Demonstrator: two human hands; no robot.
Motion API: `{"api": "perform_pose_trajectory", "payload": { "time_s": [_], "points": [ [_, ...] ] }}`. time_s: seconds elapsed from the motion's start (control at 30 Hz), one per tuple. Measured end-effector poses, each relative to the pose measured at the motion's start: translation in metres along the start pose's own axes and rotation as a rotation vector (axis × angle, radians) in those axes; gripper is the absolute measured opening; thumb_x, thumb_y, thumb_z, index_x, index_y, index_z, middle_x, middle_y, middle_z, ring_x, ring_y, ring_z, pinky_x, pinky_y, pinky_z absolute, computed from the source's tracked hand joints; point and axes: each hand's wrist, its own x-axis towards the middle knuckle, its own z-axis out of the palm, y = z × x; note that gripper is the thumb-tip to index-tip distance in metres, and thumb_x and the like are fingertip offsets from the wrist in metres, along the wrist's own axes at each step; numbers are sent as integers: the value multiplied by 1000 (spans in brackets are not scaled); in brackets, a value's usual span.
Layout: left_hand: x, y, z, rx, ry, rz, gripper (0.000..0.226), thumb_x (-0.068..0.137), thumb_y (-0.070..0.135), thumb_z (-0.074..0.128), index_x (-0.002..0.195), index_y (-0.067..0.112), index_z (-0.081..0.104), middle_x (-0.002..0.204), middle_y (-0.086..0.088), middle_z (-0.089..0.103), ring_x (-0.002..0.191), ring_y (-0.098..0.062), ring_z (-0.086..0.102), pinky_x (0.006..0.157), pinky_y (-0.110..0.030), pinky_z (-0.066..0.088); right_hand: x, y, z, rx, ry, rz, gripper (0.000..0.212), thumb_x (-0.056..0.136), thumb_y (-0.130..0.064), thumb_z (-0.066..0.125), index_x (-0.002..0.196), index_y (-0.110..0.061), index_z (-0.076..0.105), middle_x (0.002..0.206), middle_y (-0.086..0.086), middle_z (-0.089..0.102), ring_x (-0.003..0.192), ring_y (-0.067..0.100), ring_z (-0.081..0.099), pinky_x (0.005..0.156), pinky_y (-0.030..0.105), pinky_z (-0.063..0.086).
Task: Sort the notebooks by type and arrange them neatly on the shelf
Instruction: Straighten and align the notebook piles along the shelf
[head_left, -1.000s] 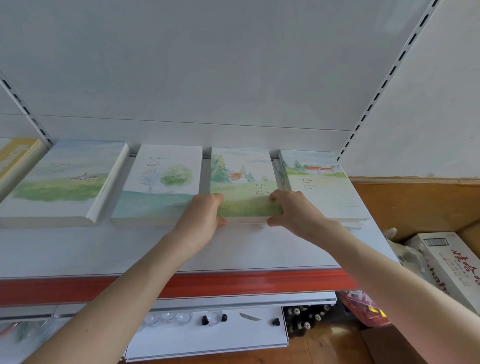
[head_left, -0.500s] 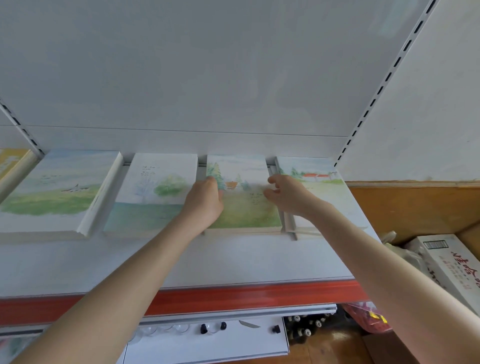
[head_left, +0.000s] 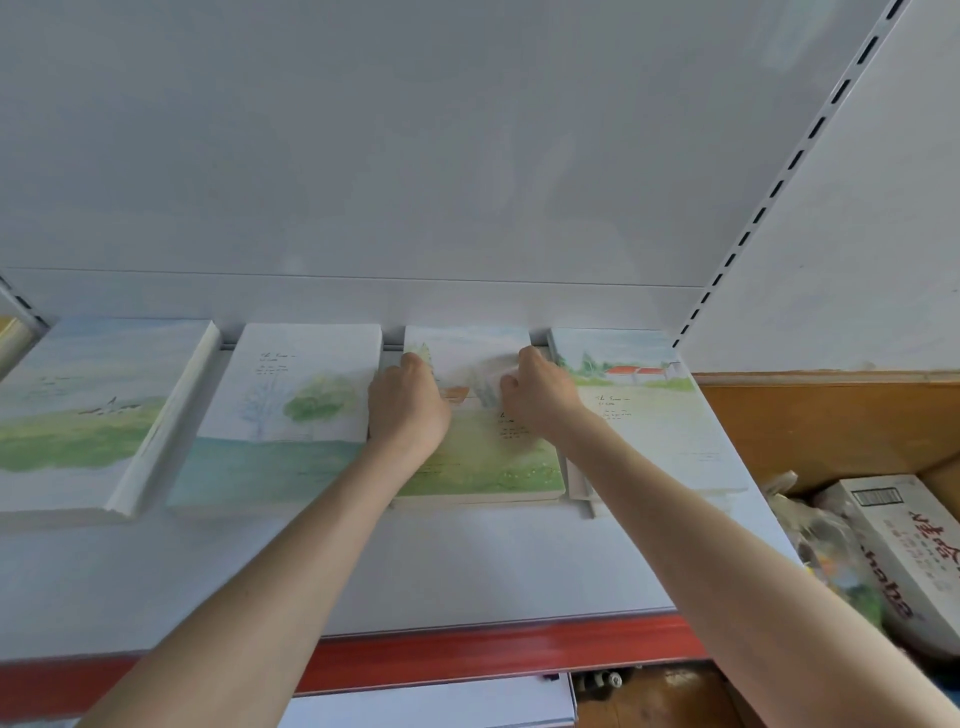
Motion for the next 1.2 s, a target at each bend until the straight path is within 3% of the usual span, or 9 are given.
{"api": "perform_pose_trajectory", "payload": {
  "time_s": [0.17, 0.37, 0.5, 0.6, 0.67, 0.83, 1.0, 1.2],
  "points": [
    [-3, 0, 1, 18, 3, 1, 21, 94, 5, 42, 113, -3, 44, 113, -22, 54, 107, -37, 51, 71, -33, 34, 1, 0, 1, -56, -13, -19, 25, 95, -12, 32, 114, 2, 42, 112, 20, 54, 94, 31, 49, 73, 31, 31],
    [-20, -7, -18, -50, -105, 115, 22, 98, 14, 37, 106, -3, 47, 106, -23, 56, 98, -36, 52, 72, -34, 35, -20, 0, -18, 5, -131, -54, 33, 96, -21, 37, 120, 1, 40, 98, 11, 48, 85, 25, 45, 69, 29, 35],
    [-60, -19, -33, 17, -168, 240, 36, 97, 28, 46, 114, -3, 51, 107, -19, 59, 101, -32, 54, 82, -36, 41, -66, 11, -41, -71, -228, -152, 47, 93, -34, 50, 124, 1, 45, 119, 16, 53, 107, 30, 51, 89, 38, 42],
    [-82, -32, -33, 29, -255, 279, 43, 90, 34, 58, 116, 1, 50, 105, -11, 52, 98, -26, 52, 85, -35, 43, -91, 19, -36, -137, -311, -180, 48, 85, -28, 65, 122, -4, 46, 110, 12, 54, 94, 27, 53, 83, 37, 45],
    [-87, -37, -28, 43, -256, 295, 39, 88, 24, 61, 117, 2, 47, 110, -14, 51, 102, -29, 51, 85, -35, 42, -96, 22, -22, -190, -264, -216, 44, 83, -24, 68, 117, -6, 46, 108, 12, 53, 91, 26, 53, 76, 36, 44],
    [-88, -43, -22, 32, -181, 324, 27, 87, 12, 60, 108, 2, 48, 100, -16, 53, 93, -33, 53, 74, -35, 40, -95, 26, -8, -198, -128, -228, 42, 82, -19, 69, 114, -4, 46, 107, 14, 53, 94, 33, 54, 80, 42, 48],
    [-89, -44, -18, 54, -105, 380, 13, 90, 7, 55, 91, 9, 42, 82, -5, 42, 74, -19, 43, 64, -26, 30, -93, 27, -5, -192, -103, -235, 40, 82, -18, 69, 111, -3, 47, 104, 15, 54, 92, 33, 54, 78, 41, 47],
    [-89, -45, -16, 54, -98, 388, 9, 91, 7, 54, 97, 5, 47, 83, -3, 42, 73, -16, 39, 64, -27, 30, -97, 28, -4, -199, -97, -276, 34, 85, -16, 64, 111, -2, 47, 105, 15, 54, 93, 32, 54, 79, 40, 46]
  ]
}}
